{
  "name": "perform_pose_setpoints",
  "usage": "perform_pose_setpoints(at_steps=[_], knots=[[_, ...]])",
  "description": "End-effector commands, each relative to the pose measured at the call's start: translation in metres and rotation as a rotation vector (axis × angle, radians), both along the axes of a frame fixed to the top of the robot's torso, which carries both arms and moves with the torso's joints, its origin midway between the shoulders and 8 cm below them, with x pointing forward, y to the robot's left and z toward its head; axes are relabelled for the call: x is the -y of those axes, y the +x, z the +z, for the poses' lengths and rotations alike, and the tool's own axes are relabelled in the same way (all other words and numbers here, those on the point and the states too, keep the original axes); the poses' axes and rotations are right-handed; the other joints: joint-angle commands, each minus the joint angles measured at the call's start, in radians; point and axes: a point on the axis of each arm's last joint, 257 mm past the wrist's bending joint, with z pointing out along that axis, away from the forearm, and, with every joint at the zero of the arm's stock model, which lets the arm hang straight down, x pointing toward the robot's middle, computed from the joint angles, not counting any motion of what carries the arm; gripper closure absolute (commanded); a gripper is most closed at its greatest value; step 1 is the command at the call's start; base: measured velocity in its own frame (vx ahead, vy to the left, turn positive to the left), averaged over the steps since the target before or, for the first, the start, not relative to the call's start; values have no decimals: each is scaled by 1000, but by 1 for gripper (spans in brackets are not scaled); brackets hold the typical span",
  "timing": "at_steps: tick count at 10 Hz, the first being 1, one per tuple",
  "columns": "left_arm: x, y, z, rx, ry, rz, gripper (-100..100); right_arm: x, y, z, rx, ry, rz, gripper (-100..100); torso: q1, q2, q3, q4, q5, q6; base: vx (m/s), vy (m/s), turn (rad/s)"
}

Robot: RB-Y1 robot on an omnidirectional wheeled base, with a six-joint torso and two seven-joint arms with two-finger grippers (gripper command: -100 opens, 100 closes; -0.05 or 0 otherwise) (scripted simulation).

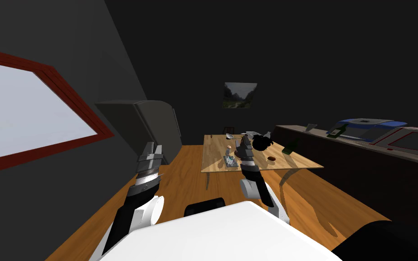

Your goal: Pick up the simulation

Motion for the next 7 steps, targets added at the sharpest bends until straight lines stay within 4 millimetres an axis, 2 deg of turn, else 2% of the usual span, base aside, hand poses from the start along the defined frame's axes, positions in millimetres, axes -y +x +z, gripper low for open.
perform_pose_setpoints(at_steps=[1,3,6,7], knots=[[0,0,0,0,0,0,0,-11,8,-10,-29,-50,28,-100,0,0,0,0,0,0,-3,36,6],[0,0,0,0,0,0,0,-25,19,-26,-70,-119,62,-100,4,0,0,0,1,0,-9,73,3],[0,0,0,0,0,0,0,-52,37,-63,-152,-257,121,-100,7,0,0,0,1,0,-11,102,9],[0,0,0,0,0,0,0,-52,37,-63,-154,-271,126,-100,7,0,0,0,2,0,-8,77,3]])
